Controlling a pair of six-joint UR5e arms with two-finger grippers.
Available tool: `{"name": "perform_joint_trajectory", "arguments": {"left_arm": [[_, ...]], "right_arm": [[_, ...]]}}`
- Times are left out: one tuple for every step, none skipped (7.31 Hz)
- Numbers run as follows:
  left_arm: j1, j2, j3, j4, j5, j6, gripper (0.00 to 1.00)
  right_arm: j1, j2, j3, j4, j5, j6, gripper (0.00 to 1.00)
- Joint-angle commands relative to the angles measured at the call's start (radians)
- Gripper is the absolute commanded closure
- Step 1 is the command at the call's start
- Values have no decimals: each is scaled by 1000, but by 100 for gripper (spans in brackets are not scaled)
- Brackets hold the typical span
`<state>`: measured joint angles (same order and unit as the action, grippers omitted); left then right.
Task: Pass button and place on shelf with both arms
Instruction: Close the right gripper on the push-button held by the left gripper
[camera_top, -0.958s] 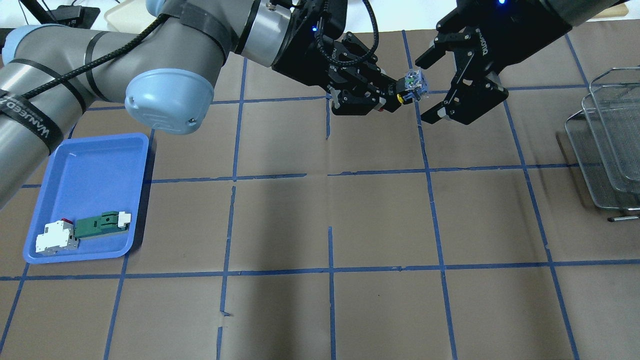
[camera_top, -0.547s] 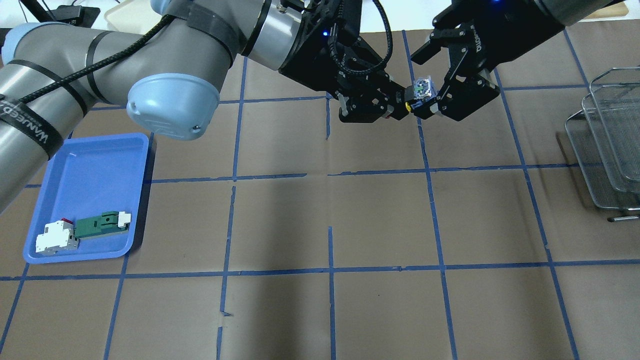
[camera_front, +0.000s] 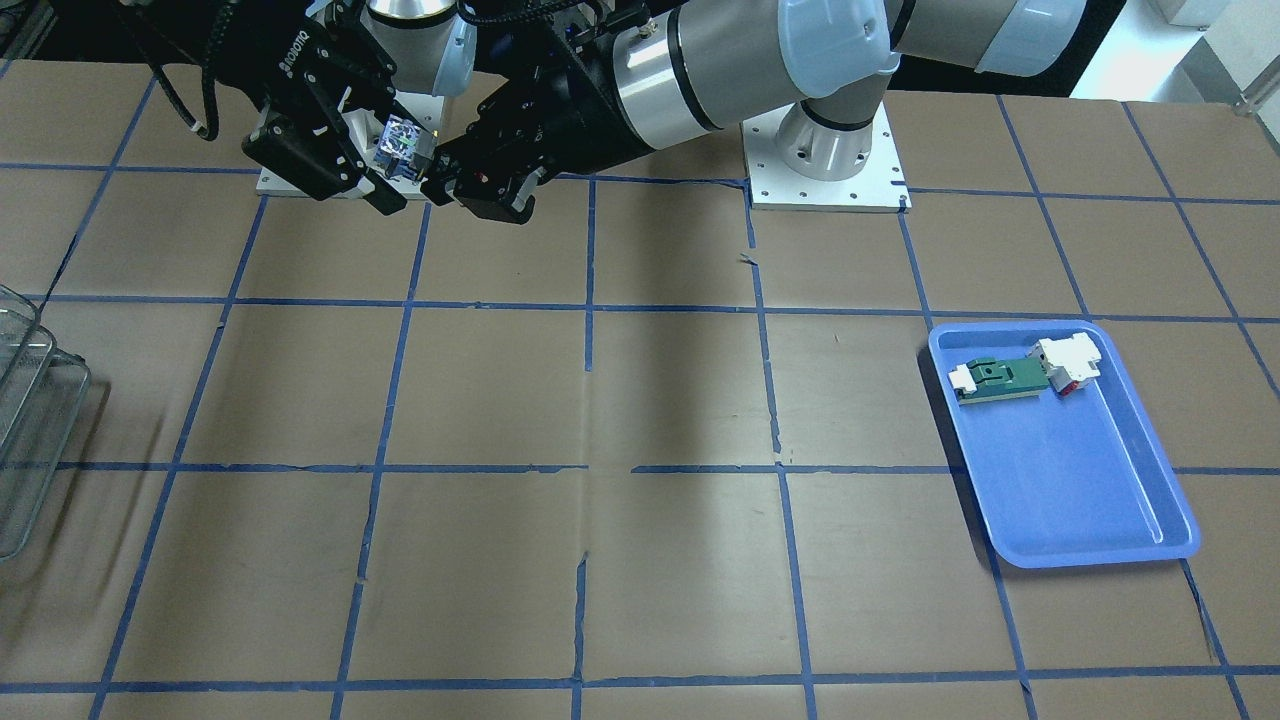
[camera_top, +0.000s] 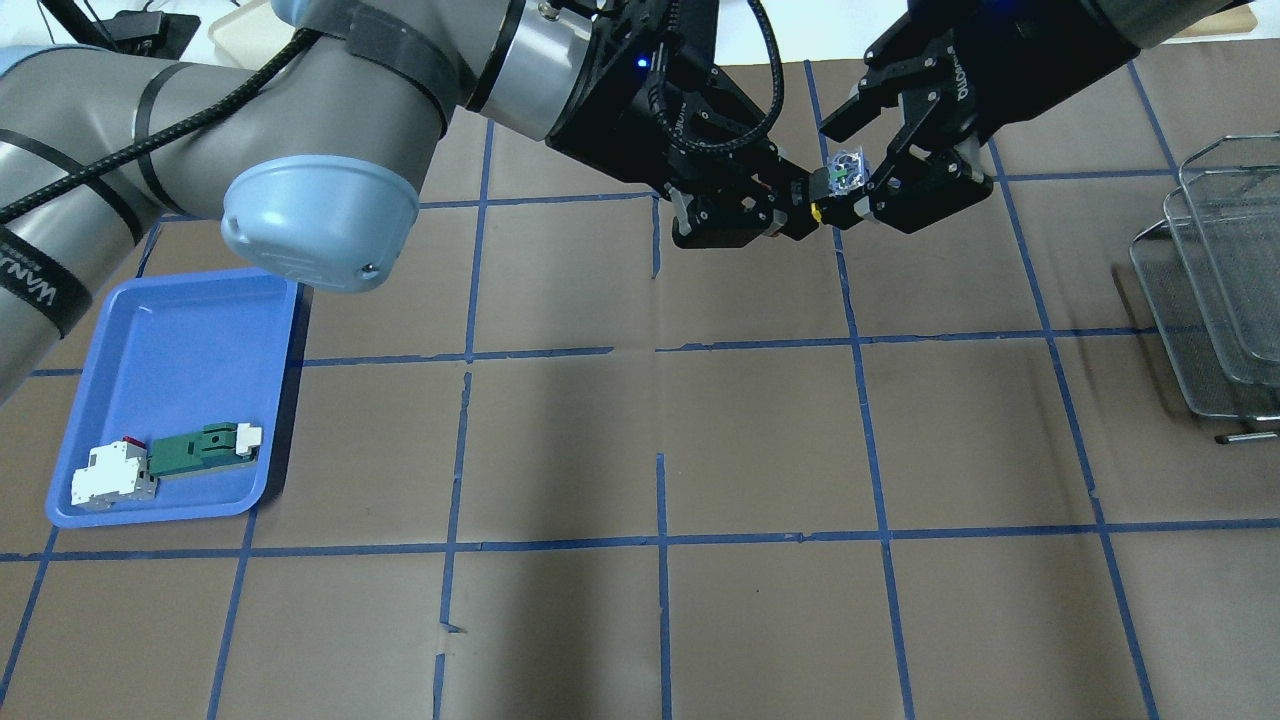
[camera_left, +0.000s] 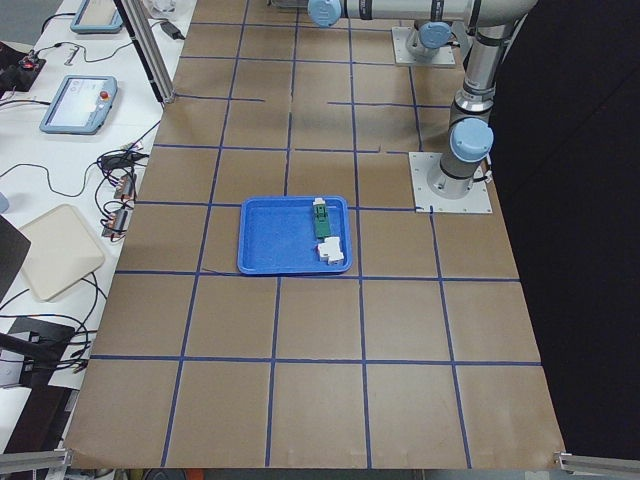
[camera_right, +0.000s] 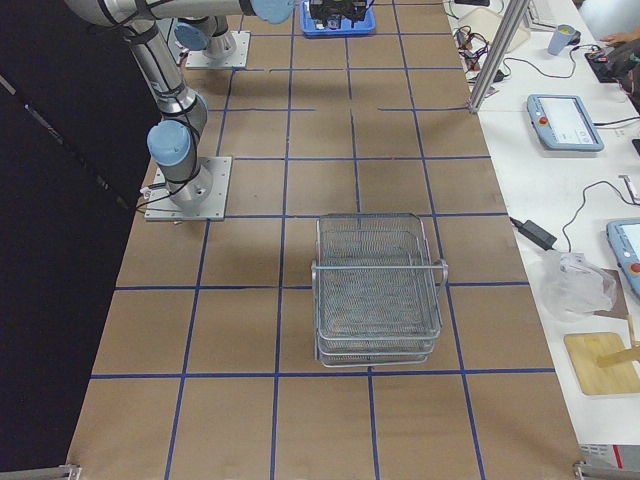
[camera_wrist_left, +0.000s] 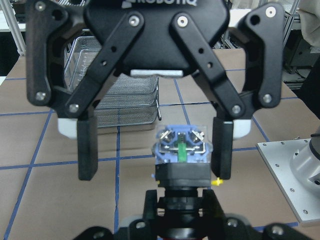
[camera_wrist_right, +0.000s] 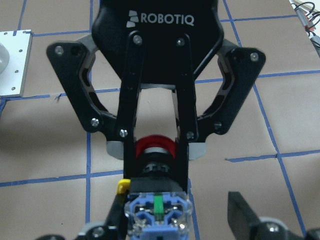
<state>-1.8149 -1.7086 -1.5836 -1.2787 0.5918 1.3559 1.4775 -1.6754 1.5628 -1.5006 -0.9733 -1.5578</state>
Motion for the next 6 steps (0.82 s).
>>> {"name": "perform_joint_trajectory", "arguments": {"left_arm": [[0,4,-3,1,2,0,100],[0,10,7,1,3,-18,1],[3,15,10,1,-6,-26,0],[3,17,7,7,-1,-23,7],[3,18,16,1,5,-29,0],[5,21,19,-1,6,-32,0]], "right_arm": [[0,-32,-7,0,-8,-11,100],[0,-53,3,2,5,-13,100],[0,-50,8,9,4,-13,100],[0,-52,8,13,2,-13,100],[0,-53,8,13,4,-13,100],[0,-52,8,13,4,-15,100]]}}
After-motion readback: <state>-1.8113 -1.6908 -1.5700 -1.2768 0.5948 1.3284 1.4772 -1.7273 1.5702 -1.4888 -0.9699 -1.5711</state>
